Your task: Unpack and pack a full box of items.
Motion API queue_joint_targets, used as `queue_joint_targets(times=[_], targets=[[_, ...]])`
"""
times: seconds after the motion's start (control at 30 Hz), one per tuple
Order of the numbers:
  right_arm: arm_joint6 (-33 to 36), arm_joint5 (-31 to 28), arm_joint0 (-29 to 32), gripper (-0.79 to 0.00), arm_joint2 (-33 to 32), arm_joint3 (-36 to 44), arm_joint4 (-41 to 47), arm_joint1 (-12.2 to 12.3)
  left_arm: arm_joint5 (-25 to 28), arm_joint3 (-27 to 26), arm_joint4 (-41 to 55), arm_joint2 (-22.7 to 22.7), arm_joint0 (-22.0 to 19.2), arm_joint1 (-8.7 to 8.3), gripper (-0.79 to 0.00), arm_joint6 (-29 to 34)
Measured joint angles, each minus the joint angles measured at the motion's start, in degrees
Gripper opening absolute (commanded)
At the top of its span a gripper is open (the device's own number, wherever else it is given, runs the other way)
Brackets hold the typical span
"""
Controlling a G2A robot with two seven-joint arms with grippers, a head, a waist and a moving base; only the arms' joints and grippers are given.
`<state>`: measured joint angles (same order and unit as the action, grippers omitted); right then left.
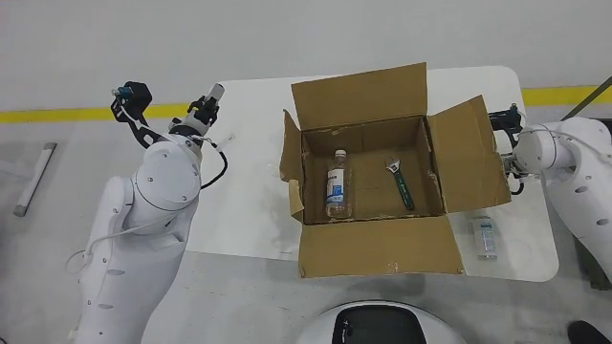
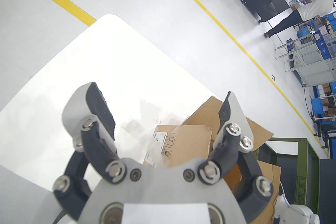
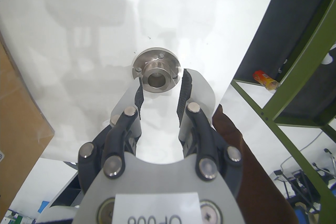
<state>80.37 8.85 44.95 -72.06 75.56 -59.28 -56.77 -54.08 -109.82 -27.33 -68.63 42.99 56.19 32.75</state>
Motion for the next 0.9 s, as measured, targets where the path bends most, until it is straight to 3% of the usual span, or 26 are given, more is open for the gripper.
queue_joint_targets(times=[0.9], targets=[[-1.06, -1.29, -3.05, -0.462, 2.33, -5.86, 1.01, -1.08, 0.00, 0.00, 0.00, 0.00, 0.00, 0.00, 0.000, 0.00]])
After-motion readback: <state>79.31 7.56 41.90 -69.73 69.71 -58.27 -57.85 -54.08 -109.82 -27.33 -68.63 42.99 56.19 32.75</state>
